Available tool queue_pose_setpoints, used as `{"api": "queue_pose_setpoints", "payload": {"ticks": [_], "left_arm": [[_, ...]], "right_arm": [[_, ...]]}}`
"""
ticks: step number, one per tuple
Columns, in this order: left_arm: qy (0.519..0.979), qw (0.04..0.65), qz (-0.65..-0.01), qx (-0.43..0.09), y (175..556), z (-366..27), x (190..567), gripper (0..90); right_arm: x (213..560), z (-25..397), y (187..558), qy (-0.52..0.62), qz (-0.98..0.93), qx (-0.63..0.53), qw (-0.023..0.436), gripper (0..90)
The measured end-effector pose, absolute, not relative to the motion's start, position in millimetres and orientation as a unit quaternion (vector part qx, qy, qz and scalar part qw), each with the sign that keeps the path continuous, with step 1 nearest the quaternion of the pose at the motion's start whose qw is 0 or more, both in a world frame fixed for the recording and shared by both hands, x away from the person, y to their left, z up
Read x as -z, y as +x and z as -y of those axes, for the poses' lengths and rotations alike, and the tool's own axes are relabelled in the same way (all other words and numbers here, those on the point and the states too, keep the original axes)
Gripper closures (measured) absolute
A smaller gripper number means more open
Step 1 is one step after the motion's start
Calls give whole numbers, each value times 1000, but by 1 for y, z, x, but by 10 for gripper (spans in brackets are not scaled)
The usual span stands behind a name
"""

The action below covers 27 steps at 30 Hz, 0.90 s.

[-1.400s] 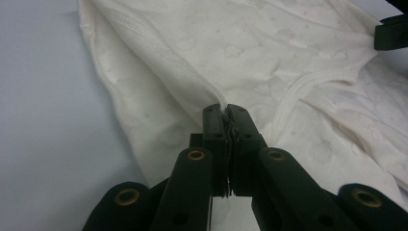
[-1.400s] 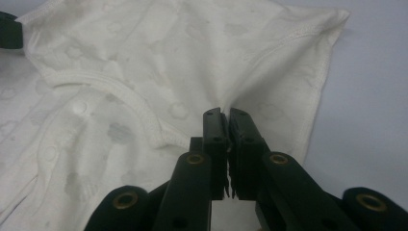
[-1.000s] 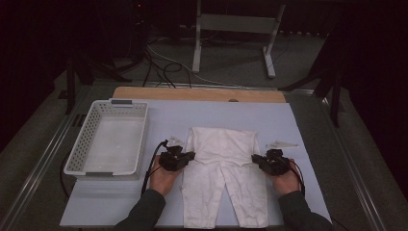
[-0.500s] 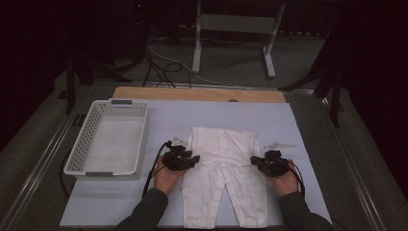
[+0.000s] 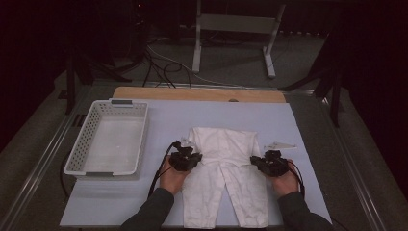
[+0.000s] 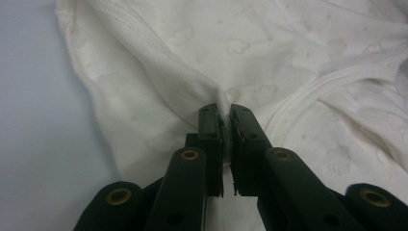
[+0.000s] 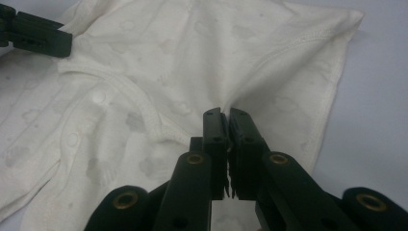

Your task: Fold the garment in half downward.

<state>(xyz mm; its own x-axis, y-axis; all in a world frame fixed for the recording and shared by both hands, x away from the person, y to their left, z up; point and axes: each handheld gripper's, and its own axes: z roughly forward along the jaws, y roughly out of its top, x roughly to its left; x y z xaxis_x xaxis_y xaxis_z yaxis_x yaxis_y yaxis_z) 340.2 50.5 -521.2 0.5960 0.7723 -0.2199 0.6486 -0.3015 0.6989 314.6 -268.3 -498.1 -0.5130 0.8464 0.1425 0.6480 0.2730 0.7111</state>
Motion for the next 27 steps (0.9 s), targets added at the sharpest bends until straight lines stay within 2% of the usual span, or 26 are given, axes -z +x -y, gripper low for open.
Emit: {"api": "queue_pose_setpoints", "payload": {"ticks": [10, 27], "left_arm": [[787, 424, -444, -58, 334, -63, 509, 858], [784, 441, -435, -37, 310, -72, 507, 860]], "right_arm": [[492, 269, 308, 469, -785, -381, 133, 867], [490, 270, 283, 461, -789, -390, 118, 867]]}}
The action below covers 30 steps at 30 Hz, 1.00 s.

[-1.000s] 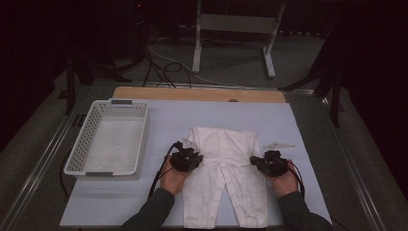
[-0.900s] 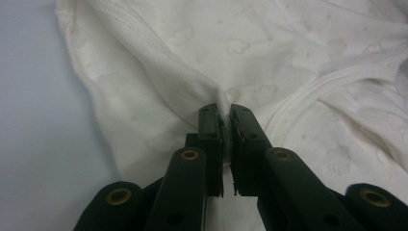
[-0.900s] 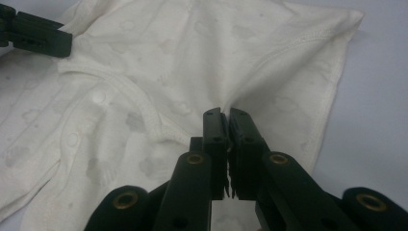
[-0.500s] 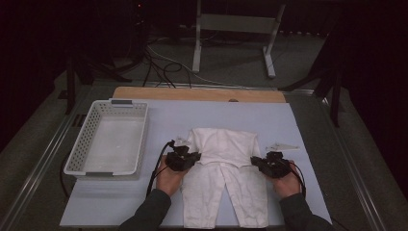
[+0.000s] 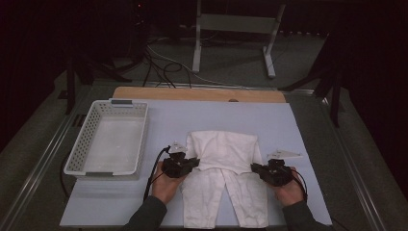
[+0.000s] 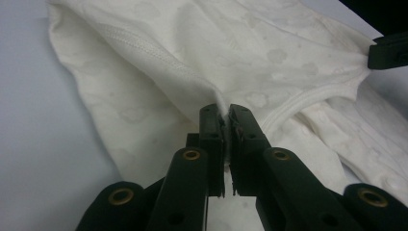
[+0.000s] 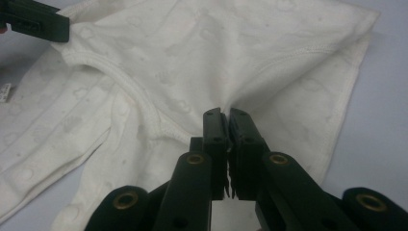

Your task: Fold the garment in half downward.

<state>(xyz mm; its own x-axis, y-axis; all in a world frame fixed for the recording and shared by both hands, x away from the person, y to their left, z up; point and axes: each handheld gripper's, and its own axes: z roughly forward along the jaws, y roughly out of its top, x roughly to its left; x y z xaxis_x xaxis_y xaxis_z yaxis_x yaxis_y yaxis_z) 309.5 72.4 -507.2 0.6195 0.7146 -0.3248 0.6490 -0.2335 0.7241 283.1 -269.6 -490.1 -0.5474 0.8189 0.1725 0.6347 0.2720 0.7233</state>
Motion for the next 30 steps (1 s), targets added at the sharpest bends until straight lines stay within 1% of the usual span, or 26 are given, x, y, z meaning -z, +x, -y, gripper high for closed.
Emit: {"api": "queue_pose_setpoints", "payload": {"ticks": [4, 15, 30], "left_arm": [[784, 444, -433, -31, 304, -73, 506, 860], [788, 448, -421, -37, 291, -75, 501, 859], [792, 458, -402, -40, 260, -79, 488, 858]], "right_arm": [[490, 271, 278, 460, -788, -392, 116, 867], [489, 272, 261, 451, -792, -396, 113, 866], [483, 277, 227, 443, -788, -413, 110, 867]]}}
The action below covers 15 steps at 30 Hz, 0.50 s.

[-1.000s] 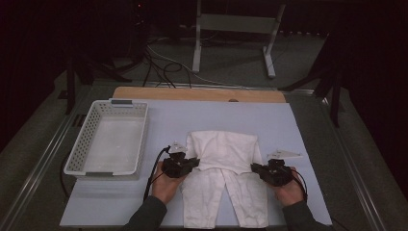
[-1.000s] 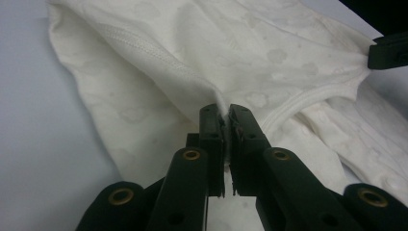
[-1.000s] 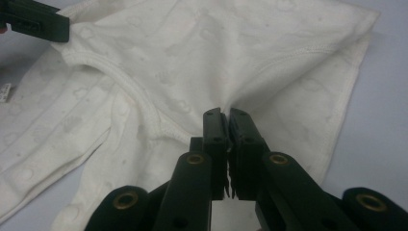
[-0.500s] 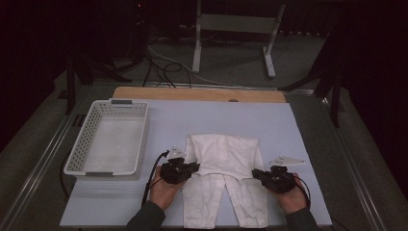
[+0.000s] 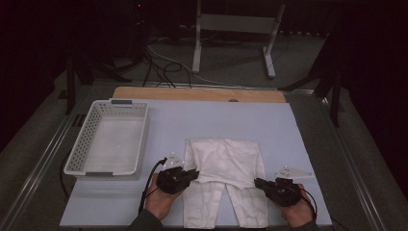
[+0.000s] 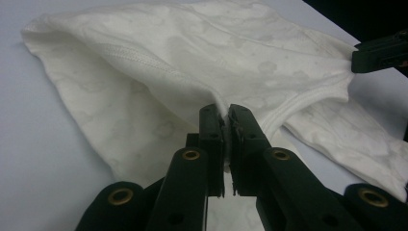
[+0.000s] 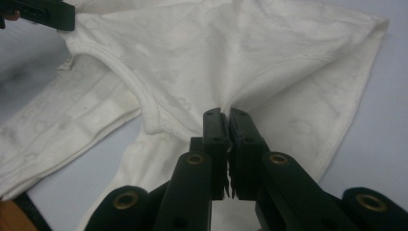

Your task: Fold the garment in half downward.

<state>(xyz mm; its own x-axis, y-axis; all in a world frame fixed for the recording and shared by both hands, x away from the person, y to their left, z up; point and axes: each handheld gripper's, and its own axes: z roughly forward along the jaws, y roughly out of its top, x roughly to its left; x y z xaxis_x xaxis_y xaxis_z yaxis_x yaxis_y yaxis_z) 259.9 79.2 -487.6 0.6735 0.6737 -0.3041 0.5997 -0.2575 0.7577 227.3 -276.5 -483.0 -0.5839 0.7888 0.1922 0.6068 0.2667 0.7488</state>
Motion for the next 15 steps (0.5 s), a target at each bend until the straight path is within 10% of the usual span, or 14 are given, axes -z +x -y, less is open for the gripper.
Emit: {"api": "queue_pose_setpoints", "payload": {"ticks": [15], "left_arm": [[795, 460, -394, -34, 238, -82, 483, 857]], "right_arm": [[478, 277, 205, 433, -789, -421, 114, 867]]}}
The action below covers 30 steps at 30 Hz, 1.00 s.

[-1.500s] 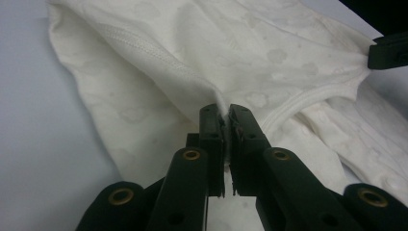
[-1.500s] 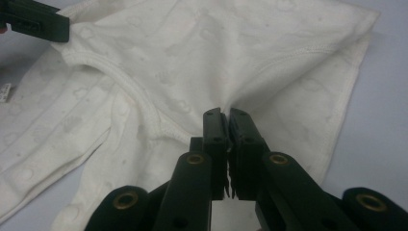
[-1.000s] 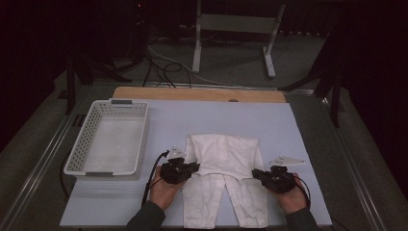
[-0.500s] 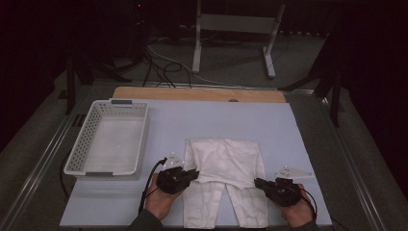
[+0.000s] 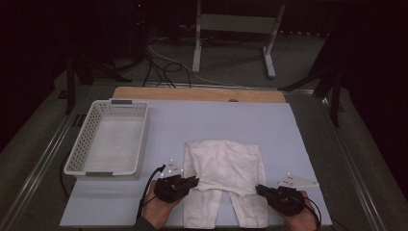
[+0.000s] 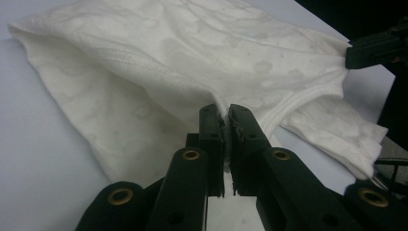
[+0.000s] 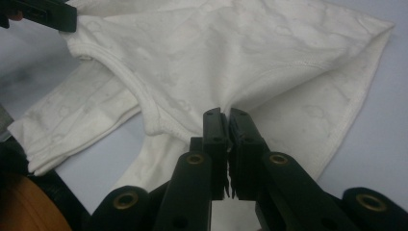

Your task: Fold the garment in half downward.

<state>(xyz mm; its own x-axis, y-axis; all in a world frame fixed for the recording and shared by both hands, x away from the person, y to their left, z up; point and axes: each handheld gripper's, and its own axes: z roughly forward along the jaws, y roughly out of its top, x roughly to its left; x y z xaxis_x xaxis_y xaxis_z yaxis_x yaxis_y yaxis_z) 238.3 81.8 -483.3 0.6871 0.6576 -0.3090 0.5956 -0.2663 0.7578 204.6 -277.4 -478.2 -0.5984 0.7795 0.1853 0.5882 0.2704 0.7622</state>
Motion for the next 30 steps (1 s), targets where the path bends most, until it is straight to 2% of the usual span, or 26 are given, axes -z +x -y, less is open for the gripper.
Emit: {"api": "queue_pose_setpoints", "payload": {"ticks": [30], "left_arm": [[806, 471, -359, 10, 172, -88, 479, 846]], "right_arm": [[468, 285, 144, 374, -817, -424, 112, 865]]}}
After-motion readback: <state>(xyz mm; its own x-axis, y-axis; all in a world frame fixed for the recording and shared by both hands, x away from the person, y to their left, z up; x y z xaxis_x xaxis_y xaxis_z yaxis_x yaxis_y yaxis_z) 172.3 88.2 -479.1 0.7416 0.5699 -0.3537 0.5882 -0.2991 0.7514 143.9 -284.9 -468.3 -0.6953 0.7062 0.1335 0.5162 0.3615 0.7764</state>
